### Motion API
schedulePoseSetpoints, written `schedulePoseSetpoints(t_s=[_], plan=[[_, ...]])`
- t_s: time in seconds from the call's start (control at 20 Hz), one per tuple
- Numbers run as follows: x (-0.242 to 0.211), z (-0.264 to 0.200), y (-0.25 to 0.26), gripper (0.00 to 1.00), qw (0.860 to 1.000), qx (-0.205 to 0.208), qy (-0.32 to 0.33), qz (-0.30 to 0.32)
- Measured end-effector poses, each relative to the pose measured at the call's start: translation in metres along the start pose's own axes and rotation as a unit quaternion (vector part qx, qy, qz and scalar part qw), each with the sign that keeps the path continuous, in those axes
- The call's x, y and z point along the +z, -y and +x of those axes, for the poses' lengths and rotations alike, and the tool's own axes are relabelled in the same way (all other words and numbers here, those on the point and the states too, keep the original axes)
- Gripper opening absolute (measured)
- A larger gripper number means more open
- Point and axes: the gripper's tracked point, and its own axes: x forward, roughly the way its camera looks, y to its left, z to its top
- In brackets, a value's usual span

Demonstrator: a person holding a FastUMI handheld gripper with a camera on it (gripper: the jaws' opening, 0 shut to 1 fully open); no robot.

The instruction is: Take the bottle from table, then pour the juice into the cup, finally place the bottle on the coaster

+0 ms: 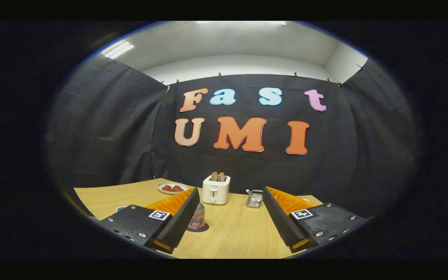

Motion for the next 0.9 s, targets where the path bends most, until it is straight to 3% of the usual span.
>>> schedulePoseSetpoints(t_s=[0.3, 0.5, 0.9], plan=[[0.022, -0.036, 0.035, 0.97, 0.998, -0.064, 0.013, 0.0], [0.048, -0.054, 0.04, 0.97, 0.997, -0.059, 0.05, 0.011], [0.052, -0.059, 0.043, 0.97, 0.994, -0.061, 0.082, 0.031]])
